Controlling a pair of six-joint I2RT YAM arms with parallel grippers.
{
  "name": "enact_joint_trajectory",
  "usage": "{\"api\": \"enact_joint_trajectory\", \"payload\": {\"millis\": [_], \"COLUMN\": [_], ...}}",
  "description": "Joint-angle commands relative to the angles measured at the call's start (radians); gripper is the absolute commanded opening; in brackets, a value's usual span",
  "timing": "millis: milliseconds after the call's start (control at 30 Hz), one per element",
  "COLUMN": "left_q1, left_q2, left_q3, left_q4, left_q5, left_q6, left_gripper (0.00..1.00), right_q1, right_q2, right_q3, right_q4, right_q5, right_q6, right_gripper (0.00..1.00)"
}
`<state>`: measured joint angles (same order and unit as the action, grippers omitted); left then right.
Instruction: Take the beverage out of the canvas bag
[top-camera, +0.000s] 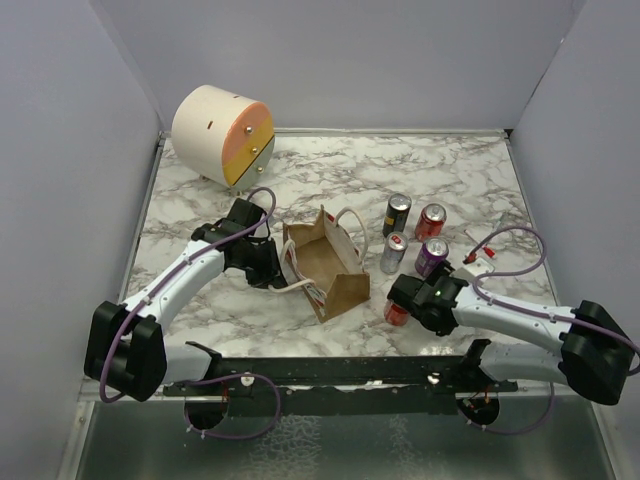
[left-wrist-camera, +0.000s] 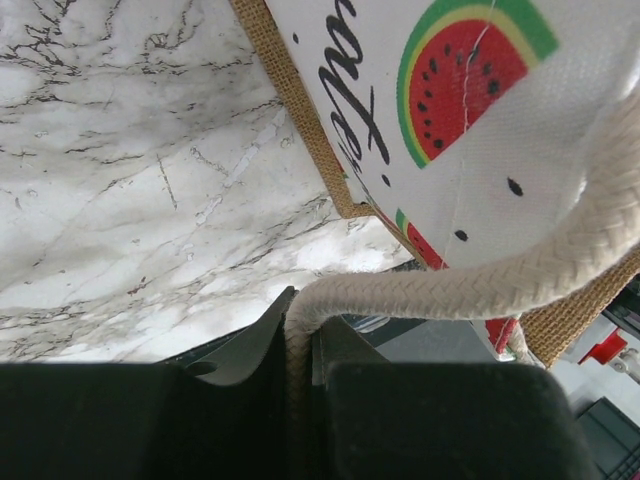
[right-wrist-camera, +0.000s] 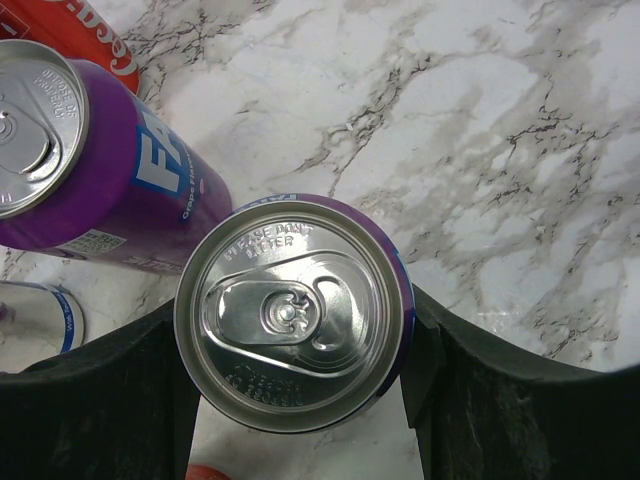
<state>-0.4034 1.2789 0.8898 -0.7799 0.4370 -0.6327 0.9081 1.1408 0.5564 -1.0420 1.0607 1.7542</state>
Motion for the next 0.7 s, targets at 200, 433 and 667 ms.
{"api": "enact_joint_trajectory", "payload": {"millis": [200,433,667], "left_q1": [-0.008,-0.008,-0.008], "left_q2": [-0.043,-0.057,-0.077], "left_q3": [0.036,0.018,0.015], "left_q4": [-0.012,-0.007,-0.008], "left_q5": [0.006,0.002,-0.016], "left_q6": [0.03,0.024,0.019], "left_gripper": [0.06,0.28,0.47], "right_q1": [-0.003,-0.003,-0.003], "right_q2": [-0.03,-0.146,-0.198], "right_q3": [0.012,0.013,0.116], "right_q4": [-0.016,-0.011,-0.169], "right_q5": [-0.02,-0.064,-0.111], "right_q6": [0.059,-0.055,-0.09], "right_gripper": [0.67,0.88,1.0]}}
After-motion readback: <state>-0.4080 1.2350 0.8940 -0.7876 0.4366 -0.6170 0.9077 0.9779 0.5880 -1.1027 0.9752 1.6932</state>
